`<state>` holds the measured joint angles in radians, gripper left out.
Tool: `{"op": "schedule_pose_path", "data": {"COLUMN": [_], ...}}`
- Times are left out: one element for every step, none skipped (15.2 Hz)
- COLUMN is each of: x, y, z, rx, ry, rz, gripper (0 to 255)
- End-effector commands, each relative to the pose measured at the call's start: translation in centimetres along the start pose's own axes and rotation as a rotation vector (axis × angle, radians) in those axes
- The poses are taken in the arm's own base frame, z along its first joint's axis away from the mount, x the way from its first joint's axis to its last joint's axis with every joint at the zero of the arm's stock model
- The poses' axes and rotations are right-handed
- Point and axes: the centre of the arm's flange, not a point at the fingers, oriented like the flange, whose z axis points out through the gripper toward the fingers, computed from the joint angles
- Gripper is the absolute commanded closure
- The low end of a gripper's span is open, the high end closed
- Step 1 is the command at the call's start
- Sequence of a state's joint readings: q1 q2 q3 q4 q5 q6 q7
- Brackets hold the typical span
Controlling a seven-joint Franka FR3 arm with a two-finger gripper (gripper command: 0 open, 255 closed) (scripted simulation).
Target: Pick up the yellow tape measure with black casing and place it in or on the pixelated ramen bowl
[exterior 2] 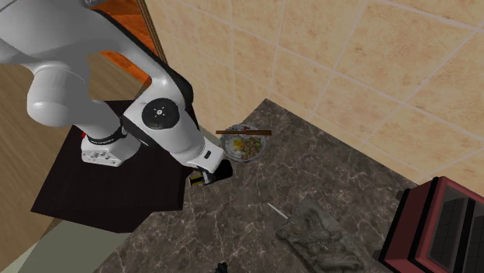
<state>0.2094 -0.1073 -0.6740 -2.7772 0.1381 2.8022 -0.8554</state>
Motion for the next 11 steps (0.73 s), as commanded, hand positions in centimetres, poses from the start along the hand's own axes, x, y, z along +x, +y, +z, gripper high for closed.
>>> {"op": "schedule_pose_path", "data": {"x": [0.1, 0.2, 0.3, 0.4, 0.5, 0.5, 0.6, 0.7, 0.7, 1.8, 2.8], "y": [0.0, 0.0, 0.0, 0.0, 0.0, 0.0, 0.0, 0.0, 0.0, -0.8, -1.7], "z": [-1.1, -1.6, -2.1, -2.6, -3.2, -3.7, -4.2, -4.7, -4.8, -4.7, -4.6], "rx": [-0.002, -0.002, -0.002, -0.002, -0.002, -0.002, -0.002, -0.002, -0.002, -0.002, -0.002], "ry": [-0.002, -0.002, -0.002, -0.002, -0.002, -0.002, -0.002, -0.002, -0.002, -0.002, -0.002], "rz": [-0.002, -0.001, -0.001, -0.001, -0.001, -0.001, -0.001, -0.001, -0.001, -0.001, -0.001], "gripper": [255, 255, 255, 255, 255, 255, 255, 255, 255, 255, 255]}}
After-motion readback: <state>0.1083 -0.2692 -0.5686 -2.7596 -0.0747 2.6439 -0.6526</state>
